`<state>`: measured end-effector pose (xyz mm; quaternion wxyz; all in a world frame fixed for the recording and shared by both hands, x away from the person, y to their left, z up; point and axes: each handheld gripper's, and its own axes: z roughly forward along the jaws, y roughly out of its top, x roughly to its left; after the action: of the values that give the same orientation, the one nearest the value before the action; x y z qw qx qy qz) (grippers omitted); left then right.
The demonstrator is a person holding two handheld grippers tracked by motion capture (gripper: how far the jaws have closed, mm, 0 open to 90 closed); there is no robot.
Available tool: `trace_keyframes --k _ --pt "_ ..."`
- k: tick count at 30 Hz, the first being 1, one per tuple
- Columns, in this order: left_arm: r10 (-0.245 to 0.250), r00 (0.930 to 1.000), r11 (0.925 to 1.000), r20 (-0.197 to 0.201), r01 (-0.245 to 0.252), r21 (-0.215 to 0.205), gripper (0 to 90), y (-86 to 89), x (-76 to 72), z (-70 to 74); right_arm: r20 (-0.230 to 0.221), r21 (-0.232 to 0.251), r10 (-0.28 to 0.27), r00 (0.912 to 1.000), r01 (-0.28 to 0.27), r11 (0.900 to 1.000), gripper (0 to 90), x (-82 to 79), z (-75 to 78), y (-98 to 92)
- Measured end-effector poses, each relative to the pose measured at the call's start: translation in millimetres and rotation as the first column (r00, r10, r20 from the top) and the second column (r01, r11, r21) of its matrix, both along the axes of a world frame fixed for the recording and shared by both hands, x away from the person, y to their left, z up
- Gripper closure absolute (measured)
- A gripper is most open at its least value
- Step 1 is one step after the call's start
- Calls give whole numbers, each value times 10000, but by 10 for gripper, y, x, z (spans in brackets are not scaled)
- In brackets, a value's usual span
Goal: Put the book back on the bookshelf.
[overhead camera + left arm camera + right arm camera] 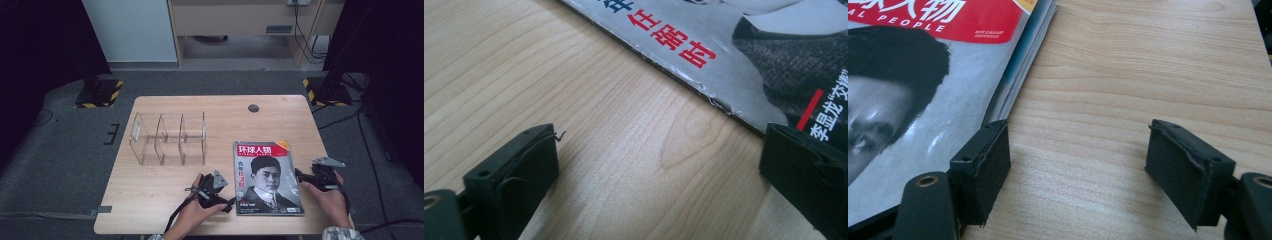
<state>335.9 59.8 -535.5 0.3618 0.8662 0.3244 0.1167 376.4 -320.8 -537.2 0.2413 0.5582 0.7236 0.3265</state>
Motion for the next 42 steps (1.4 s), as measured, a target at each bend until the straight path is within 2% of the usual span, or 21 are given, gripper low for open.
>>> trace_keyframes --k 2,3,4,6,8,13,17,21,22,25,28,30,33,36,39,42 --pt "132 9994 9991 -316 -145 -388 30 23 26 19 -99 74 -270 9996 271 9996 258 7 16 -15" --pt "209 9982 9977 -557 -244 -632 51 54 47 35 95 156 -499 9987 498 9986 263 8 58 -42" --pt "209 9982 9977 -557 -244 -632 67 54 47 35 95 156 -499 9987 498 9986 263 8 58 -42" --pt "193 9984 9974 -531 -229 -677 78 60 48 47 396 256 -512 9979 502 9984 266 7 110 -41" --pt "162 9991 9976 -403 -188 -660 77 41 41 59 543 330 -368 9978 350 9988 261 1 147 -4" --pt "-19 10000 9948 -94 10 -1014 56 -38 -14 105 689 571 81 9976 -121 9983 227 -22 204 101" --pt "-192 9998 9937 70 198 -1106 53 -111 -71 107 610 749 335 9976 -380 9965 177 -6 206 179" --pt "-147 9996 9948 253 172 -1005 171 -175 -109 120 349 878 765 9965 -793 9930 123 23 168 272" --pt "-133 9997 9950 188 151 -988 172 -189 -113 115 271 890 1000 9946 -1020 9908 108 38 161 315" --pt "-166 9998 9954 92 174 -938 159 -224 -123 94 253 921 1251 9918 -1269 9876 97 42 153 355" --pt "-108 9999 9938 28 110 -1111 134 -249 -124 92 195 990 1578 9873 -1589 9823 112 46 142 382" --pt "-82 9999 9929 58 89 -1190 132 -271 -133 95 84 837 1600 9871 -1602 9835 166 54 119 402" --pt "-71 9997 9950 233 94 -991 144 -303 -152 83 35 833 1576 9875 -1574 9840 203 65 107 408" --pt "58 9996 9953 294 -29 -971 180 -317 -143 67 -25 735 1646 9863 -1640 9837 241 78 88 418" --pt "80 9997 9950 238 -56 -998 226 -333 -132 50 -125 620 1652 9862 -1642 9845 265 83 76 424" --pt "73 9998 9973 205 -58 -736 258 -359 -136 21 -188 628 1619 9866 -1605 9850 285 91 65 421"
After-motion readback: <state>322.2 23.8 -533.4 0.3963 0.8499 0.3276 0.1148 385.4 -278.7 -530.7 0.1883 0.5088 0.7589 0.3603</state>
